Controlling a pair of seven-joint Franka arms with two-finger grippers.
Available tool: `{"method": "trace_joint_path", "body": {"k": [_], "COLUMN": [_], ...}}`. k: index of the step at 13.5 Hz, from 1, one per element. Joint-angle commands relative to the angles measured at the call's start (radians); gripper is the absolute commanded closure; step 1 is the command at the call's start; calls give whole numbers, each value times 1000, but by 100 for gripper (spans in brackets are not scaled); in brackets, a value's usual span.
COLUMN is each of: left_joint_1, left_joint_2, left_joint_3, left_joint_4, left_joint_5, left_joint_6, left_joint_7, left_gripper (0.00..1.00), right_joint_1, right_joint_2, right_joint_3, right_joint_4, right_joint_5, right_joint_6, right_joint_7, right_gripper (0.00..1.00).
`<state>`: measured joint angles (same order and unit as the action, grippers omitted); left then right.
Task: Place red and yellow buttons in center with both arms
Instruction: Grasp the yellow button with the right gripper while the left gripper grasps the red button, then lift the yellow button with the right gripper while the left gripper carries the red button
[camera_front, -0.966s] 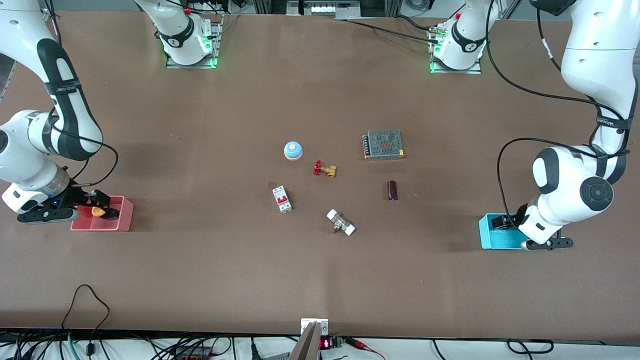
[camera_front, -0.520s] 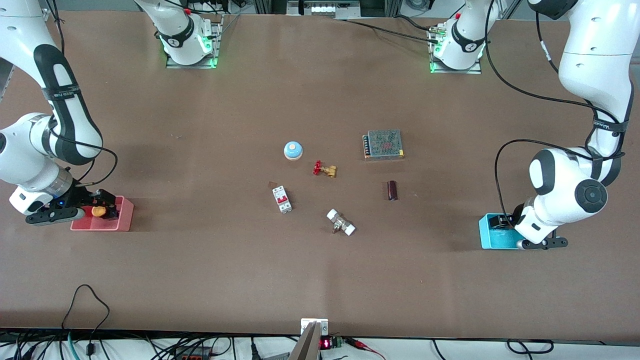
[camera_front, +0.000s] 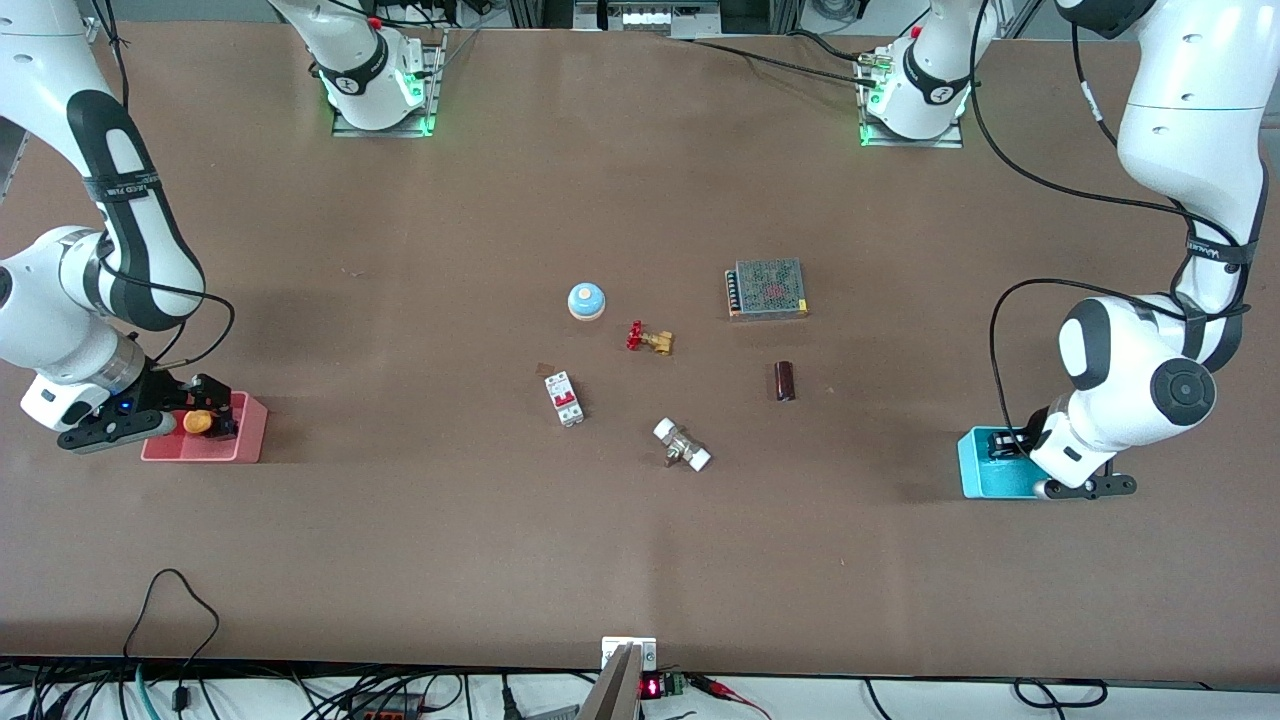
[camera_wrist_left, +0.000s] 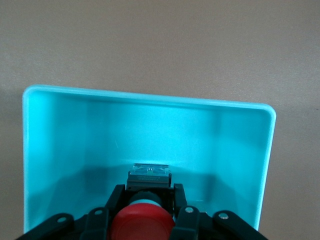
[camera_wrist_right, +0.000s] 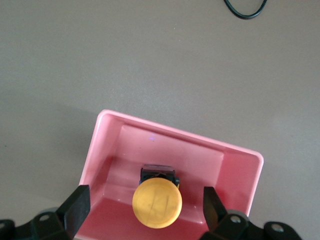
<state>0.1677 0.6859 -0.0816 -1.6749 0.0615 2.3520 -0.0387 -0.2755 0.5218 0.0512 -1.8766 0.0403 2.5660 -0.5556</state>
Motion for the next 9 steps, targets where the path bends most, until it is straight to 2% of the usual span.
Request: {"method": "trace_joint_path", "body": {"k": [1, 6, 9], "left_joint_1": [-1, -25, -65], "left_joint_2": [-40, -196, -296], "left_joint_3": [-1, -4, -7], "left_joint_4": [-6, -19, -58], "left_joint_5": [-14, -12, -16], "left_joint_6": [-8, -75, -216], "left_joint_7": [13, 26, 13], "left_gripper": [75, 81, 84], "right_joint_1": [-17, -28, -28], "right_joint_2": [26, 41, 50], "right_joint_3": [10, 10, 10], "right_joint_4": [22, 31, 31], "right_joint_5": [20, 20, 23], "right_joint_6": [7, 8, 10], "right_joint_7": [-44, -73, -76], "right_gripper": [0, 0, 12]}}
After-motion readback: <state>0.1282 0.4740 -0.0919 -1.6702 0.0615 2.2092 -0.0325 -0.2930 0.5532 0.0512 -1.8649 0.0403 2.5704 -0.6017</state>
